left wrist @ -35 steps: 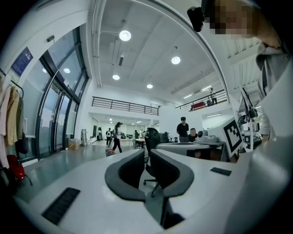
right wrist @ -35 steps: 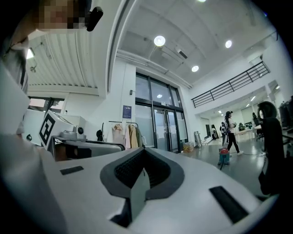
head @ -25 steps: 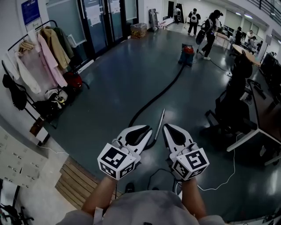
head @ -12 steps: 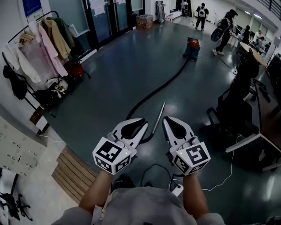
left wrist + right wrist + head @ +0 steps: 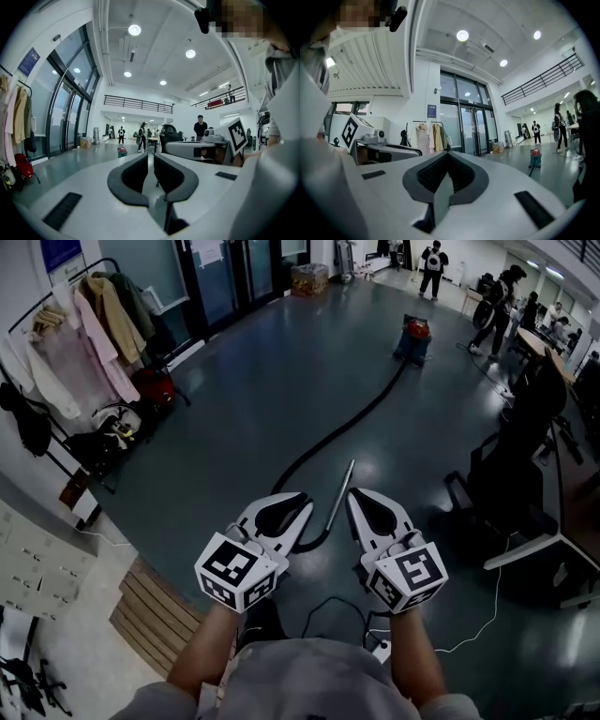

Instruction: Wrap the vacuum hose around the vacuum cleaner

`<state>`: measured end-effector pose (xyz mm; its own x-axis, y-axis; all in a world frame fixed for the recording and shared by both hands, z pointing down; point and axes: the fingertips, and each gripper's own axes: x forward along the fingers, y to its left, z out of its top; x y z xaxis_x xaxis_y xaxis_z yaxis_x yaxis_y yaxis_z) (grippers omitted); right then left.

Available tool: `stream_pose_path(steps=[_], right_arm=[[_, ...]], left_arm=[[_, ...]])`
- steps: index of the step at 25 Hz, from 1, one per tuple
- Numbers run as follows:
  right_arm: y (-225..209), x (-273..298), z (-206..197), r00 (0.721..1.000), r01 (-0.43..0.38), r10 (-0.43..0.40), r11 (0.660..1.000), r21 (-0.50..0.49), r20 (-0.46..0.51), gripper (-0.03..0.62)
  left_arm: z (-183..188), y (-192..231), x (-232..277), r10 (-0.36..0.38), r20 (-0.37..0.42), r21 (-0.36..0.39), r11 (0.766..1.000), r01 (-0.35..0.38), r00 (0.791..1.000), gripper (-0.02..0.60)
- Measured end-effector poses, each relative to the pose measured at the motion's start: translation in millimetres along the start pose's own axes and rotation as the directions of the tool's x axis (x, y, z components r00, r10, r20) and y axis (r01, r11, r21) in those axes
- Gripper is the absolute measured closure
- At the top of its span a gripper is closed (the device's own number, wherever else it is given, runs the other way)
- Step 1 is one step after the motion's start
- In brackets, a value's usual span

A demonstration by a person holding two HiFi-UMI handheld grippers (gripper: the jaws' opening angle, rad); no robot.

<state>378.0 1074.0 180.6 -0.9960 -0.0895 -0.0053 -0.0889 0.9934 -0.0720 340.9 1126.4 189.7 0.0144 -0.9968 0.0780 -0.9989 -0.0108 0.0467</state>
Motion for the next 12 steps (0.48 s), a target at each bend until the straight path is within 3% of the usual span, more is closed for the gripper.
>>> stream_pose_path(steps=[12], right_arm=[[-21,163,-13,0.993,0.105,-0.105,0.994,0.008,-0.048,0.592]], left_arm=[[-3,165,34,-0.094,-0.005,-0.051,0.994,0.093,0.996,0.534]])
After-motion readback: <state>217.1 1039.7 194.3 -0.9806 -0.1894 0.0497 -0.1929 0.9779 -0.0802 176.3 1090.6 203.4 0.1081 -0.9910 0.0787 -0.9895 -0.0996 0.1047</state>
